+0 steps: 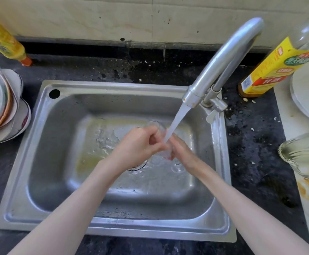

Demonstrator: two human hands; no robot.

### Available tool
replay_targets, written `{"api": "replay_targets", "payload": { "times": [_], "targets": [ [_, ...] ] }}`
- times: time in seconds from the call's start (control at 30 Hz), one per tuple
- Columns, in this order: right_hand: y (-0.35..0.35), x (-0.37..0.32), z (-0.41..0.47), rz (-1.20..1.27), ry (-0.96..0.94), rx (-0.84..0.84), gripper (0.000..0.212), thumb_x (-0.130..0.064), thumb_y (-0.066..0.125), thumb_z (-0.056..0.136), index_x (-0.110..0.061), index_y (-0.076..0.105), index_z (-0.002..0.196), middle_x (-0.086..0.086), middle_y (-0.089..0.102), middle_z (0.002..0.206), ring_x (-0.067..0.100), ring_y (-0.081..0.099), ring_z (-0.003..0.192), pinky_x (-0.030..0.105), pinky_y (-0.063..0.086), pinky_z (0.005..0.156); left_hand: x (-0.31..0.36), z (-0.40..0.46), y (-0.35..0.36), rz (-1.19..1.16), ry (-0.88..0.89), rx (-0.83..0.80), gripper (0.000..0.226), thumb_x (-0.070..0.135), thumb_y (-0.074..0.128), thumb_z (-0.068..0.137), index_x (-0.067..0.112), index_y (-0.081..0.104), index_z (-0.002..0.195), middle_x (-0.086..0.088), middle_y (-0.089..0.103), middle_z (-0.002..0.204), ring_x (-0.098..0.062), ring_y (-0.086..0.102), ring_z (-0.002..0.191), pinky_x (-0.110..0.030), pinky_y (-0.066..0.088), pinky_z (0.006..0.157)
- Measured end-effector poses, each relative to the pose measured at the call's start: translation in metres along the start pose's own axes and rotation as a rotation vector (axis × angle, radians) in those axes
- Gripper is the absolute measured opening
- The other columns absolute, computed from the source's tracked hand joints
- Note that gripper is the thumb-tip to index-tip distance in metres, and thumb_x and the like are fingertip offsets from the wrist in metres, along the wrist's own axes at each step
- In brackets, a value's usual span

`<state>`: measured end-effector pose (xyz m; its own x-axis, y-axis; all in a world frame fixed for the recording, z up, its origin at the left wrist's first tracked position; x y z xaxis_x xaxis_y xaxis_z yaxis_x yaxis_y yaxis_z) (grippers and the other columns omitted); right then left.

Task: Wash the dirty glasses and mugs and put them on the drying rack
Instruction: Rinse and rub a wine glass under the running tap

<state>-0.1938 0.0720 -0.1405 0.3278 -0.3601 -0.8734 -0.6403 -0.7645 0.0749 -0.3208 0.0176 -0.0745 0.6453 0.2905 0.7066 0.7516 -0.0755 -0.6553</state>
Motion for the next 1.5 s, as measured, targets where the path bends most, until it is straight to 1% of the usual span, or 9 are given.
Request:
{"api": "replay_targets", "payload": {
  "times": [0.2,0.27,0.4,0.5,0.6,0.7,0.9,1.23,1.5],
  "targets": [
    [0.001,-0.002,-0.001,0.36,0.183,0.021,0.077,-0.041,0.017,0.102,-0.021,0.069,0.05,-0.007,0.056,0.043,0.002,0.048,0.034,0.015,0.034,0.038,0.005,0.001,0.002,0.254,0.173,-0.414,0.015,0.032,0.068,0.083,0.027,0.069,0.097,0.008,0.067,0.105,-0.013,0.052,0.112,-0.031,0.037,0.1],
    [-0.003,0.002,0.002,0.288,0.243,0.007,0.071,-0.048,0.021,0.099,-0.02,0.07,0.055,-0.005,0.057,0.046,0.007,0.048,0.035,0.019,0.031,0.039,0.006,0.002,-0.001,0.315,0.194,-0.496,0.016,0.025,0.067,0.084,0.029,0.071,0.1,0.009,0.069,0.101,-0.013,0.058,0.104,-0.029,0.042,0.095],
    [-0.003,0.01,-0.002,0.156,0.104,-0.025,0.066,-0.06,0.011,0.094,-0.03,0.067,0.078,0.009,0.049,0.063,0.014,0.035,0.049,0.027,0.02,0.048,0.002,0.005,0.004,0.208,0.125,-0.232,0.007,0.028,0.065,0.084,0.024,0.07,0.085,0.003,0.07,0.081,-0.017,0.062,0.08,-0.033,0.049,0.076],
    [0.001,0.007,-0.005,0.134,0.065,0.103,0.057,-0.054,0.011,0.096,-0.036,0.064,0.096,-0.012,0.064,0.073,-0.001,0.05,0.055,0.015,0.032,0.047,-0.005,0.002,0.009,0.089,0.108,-0.066,0.024,0.039,0.059,0.085,0.016,0.06,0.081,0.004,0.066,0.076,-0.02,0.061,0.076,-0.04,0.049,0.078],
    [-0.004,0.012,-0.003,0.261,0.182,0.203,0.064,-0.059,0.012,0.095,-0.019,0.061,0.087,-0.007,0.059,0.053,0.001,0.044,0.036,0.013,0.026,0.034,0.0,-0.003,0.007,0.277,0.302,-0.073,0.021,0.045,0.056,0.087,0.026,0.06,0.081,0.022,0.054,0.074,-0.007,0.057,0.087,-0.035,0.02,0.11],
    [-0.009,0.015,-0.002,0.364,0.331,0.064,0.066,-0.064,0.017,0.092,-0.013,0.057,0.082,-0.002,0.052,0.045,0.007,0.039,0.028,0.014,0.019,0.031,0.003,-0.004,0.001,0.359,0.342,-0.218,0.01,0.036,0.057,0.089,0.03,0.064,0.088,0.027,0.046,0.07,0.008,0.045,0.087,-0.03,-0.002,0.112],
    [0.002,0.004,-0.01,0.084,0.109,0.016,0.07,-0.061,0.006,0.091,-0.033,0.067,0.069,0.0,0.051,0.053,0.012,0.035,0.048,0.023,0.02,0.046,-0.004,-0.003,0.005,-0.206,0.056,0.079,0.027,0.016,0.065,0.085,0.022,0.051,0.063,0.01,0.055,0.062,-0.001,0.051,0.062,-0.009,0.037,0.059],
    [0.002,-0.006,-0.021,-0.683,-0.01,-0.037,0.027,-0.029,0.053,0.094,-0.024,0.049,0.068,-0.01,0.054,0.058,0.014,0.053,0.063,0.028,0.043,0.07,-0.018,0.0,-0.012,-0.443,-0.205,0.282,0.026,0.024,0.061,0.089,0.016,0.052,0.066,0.0,0.056,0.064,0.007,0.052,0.048,-0.005,0.036,0.05],
    [-0.001,-0.029,-0.019,-0.198,0.09,0.104,0.019,-0.017,0.064,0.087,-0.013,0.064,0.068,0.004,0.07,0.069,0.021,0.066,0.07,0.043,0.053,0.081,-0.065,-0.002,-0.019,-0.842,-0.479,0.382,0.024,0.026,0.06,0.089,0.018,0.054,0.067,0.007,0.054,0.054,-0.012,0.049,0.059,-0.028,0.041,0.069]
  ]
}}
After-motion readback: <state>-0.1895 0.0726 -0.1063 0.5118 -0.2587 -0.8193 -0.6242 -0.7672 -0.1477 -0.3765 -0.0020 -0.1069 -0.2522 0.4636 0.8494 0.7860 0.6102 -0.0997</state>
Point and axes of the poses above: each hand's wrist, its own z-axis towards the middle knuckle, its own y-axis out of the palm, x = y × z, the point moved 2 cm from there along z, towards the middle knuckle
